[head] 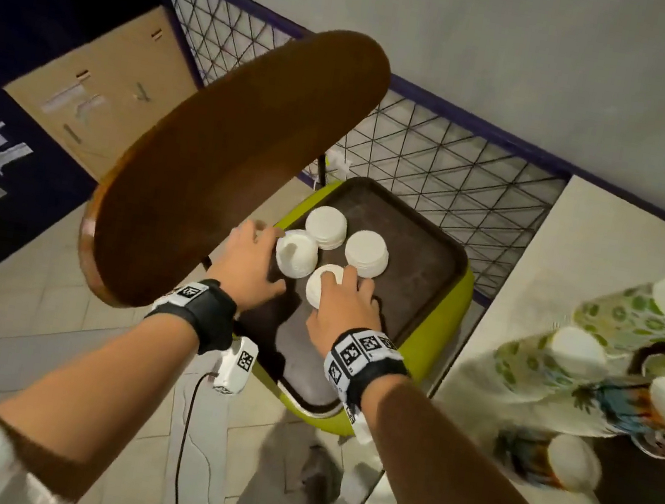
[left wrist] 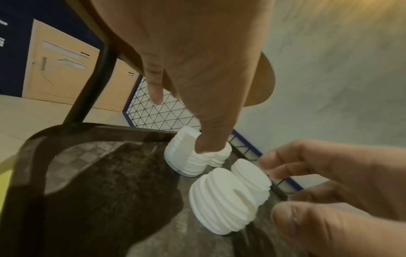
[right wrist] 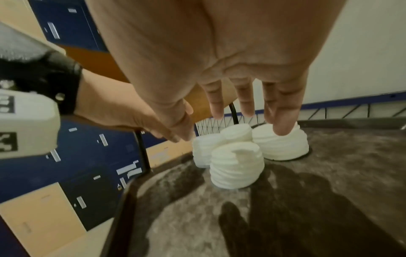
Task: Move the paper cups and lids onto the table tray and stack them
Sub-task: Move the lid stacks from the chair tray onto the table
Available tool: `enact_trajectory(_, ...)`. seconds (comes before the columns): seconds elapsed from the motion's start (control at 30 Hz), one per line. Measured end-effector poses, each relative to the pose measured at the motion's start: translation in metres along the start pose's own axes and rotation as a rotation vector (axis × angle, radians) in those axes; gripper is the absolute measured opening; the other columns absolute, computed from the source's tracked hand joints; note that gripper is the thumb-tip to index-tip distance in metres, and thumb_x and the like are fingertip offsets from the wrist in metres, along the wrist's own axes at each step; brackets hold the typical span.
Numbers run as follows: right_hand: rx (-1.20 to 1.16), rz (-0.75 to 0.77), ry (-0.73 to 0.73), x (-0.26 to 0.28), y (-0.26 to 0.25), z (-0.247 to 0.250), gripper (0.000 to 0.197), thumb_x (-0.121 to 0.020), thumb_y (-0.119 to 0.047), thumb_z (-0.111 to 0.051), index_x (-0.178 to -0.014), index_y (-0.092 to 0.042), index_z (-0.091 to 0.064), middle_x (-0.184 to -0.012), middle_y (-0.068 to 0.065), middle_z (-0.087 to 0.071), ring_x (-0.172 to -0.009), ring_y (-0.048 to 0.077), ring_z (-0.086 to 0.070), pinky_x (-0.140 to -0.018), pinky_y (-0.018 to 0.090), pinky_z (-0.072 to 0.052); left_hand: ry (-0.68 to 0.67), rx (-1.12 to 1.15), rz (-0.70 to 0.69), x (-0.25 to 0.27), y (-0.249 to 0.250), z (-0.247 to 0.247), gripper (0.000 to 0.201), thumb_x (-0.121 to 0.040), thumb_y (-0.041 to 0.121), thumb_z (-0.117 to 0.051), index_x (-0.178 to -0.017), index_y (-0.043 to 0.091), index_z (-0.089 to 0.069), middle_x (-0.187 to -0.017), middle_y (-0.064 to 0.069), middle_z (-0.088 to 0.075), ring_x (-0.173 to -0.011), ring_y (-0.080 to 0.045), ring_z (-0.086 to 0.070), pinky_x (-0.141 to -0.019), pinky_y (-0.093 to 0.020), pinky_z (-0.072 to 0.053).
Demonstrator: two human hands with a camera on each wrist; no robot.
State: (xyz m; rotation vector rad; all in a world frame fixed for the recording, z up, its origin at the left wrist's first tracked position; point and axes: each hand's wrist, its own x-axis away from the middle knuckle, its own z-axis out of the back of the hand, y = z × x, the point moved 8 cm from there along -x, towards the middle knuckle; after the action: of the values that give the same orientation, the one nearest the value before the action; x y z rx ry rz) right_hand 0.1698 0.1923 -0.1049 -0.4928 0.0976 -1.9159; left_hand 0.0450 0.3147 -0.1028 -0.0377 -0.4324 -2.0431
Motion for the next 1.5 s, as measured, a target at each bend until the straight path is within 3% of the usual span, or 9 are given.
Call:
enact_trajectory(0.23,0.152,0.042,0.028,-0.034,-0.002,-0.035,0.049,-0.093,-0.034,-0.06,-0.137,-0.02,-0.043,-0.142,0.011,-0.039,-0.122,0.035,-0.041,-0.094,0.047,-0.045,-0.073,-0.128,-0.197,-0.041,-0.006,-0.034,0.077,-0.078,0.049,-0.08,-0.143,0.021,-0.051,-0.147,-0.005,-0.046,-0.128,-0.029,-0.041,-0.109,-0.045,-0.043)
enact_trajectory(0.43,0.155,0.028,0.027,-0.046,0.002,-0.044,0.046,-0.093,-0.027,-0.063,-0.135,-0.022,-0.045,-0.144,0.015,-0.032,-0.121,0.037,-0.04,-0.095,0.042,-0.048,-0.053,-0.128,-0.207,-0.05,-0.007,-0.04,0.063,-0.079,0.05,-0.08,-0.129,0.02,-0.059,-0.134,-0.008,-0.047,-0.12,-0.031,-0.046,-0.102,-0.043,-0.047)
enact_trajectory(0.6,0.109,0.008,0.016,-0.052,0.0,-0.05,0.051,-0.091,-0.036,-0.067,-0.134,-0.025,-0.041,-0.143,0.016,-0.03,-0.122,0.038,-0.039,-0.092,0.043,-0.052,-0.108,-0.078,-0.214,-0.058,-0.002,-0.048,0.056,-0.077,0.045,-0.084,-0.117,0.013,-0.06,-0.134,-0.008,-0.049,-0.116,-0.03,-0.05,-0.098,-0.037,-0.047)
enact_trajectory(0.77,0.079,0.006,-0.01,-0.056,-0.003,-0.057,0.055,-0.087,-0.027,-0.071,-0.133,-0.022,-0.04,-0.137,0.013,-0.032,-0.114,0.038,-0.045,-0.086,0.043,-0.052,-0.138,-0.001,-0.161,-0.063,0.002,-0.05,0.08,-0.069,0.046,-0.089,-0.13,0.014,-0.048,-0.123,-0.008,-0.05,-0.107,-0.028,-0.052,-0.092,-0.04,-0.047)
enact_trajectory(0.93,0.055,-0.02,-0.043,-0.045,-0.002,-0.066,0.084,-0.076,-0.036,-0.076,-0.144,-0.025,-0.028,-0.14,0.011,-0.028,-0.118,0.037,-0.039,-0.089,0.046,-0.051,-0.227,-0.096,-0.156,-0.056,0.0,-0.063,0.096,-0.073,0.05,-0.08,-0.152,0.033,-0.027,-0.132,-0.01,-0.036,-0.12,-0.032,-0.044,-0.102,-0.046,-0.047)
enact_trajectory(1.03,0.073,-0.03,-0.063,-0.041,0.001,-0.072,0.078,-0.077,-0.045,-0.071,-0.143,-0.026,-0.033,-0.141,0.009,-0.023,-0.118,0.035,-0.035,-0.089,0.045,-0.048,-0.24,-0.142,-0.165,-0.048,-0.004,-0.068,0.09,-0.077,0.051,-0.073,-0.153,0.032,-0.028,-0.137,-0.011,-0.03,-0.127,-0.034,-0.038,-0.106,-0.047,-0.046)
enact_trajectory(1.17,0.154,0.022,-0.095,-0.039,-0.001,-0.081,0.07,-0.083,-0.043,-0.069,-0.142,-0.029,-0.034,-0.141,0.01,-0.028,-0.116,0.034,-0.035,-0.09,0.044,-0.044,-0.234,-0.173,-0.187,-0.042,-0.009,-0.074,0.091,-0.078,0.061,-0.074,-0.151,0.028,-0.032,-0.141,-0.011,-0.039,-0.128,-0.032,-0.04,-0.106,-0.046,-0.044)
enact_trajectory(1.33,0.124,0.017,-0.086,-0.036,-0.006,-0.081,0.047,-0.094,-0.034,-0.061,-0.136,-0.028,-0.04,-0.135,0.012,-0.032,-0.117,0.035,-0.034,-0.091,0.043,-0.044,-0.25,-0.162,-0.172,-0.037,-0.01,-0.073,0.085,-0.082,0.053,-0.077,-0.148,0.027,-0.032,-0.134,-0.011,-0.046,-0.124,-0.031,-0.045,-0.104,-0.045,-0.046)
enact_trajectory(1.5,0.147,-0.075,-0.04,-0.025,-0.006,-0.074,0.049,-0.091,-0.031,-0.061,-0.134,-0.024,-0.039,-0.131,0.016,-0.035,-0.114,0.037,-0.038,-0.083,0.047,-0.048,-0.277,-0.149,-0.121,-0.026,-0.01,-0.07,0.088,-0.073,0.05,-0.08,-0.144,0.03,-0.035,-0.13,-0.01,-0.047,-0.121,-0.033,-0.047,-0.099,-0.046,-0.051)
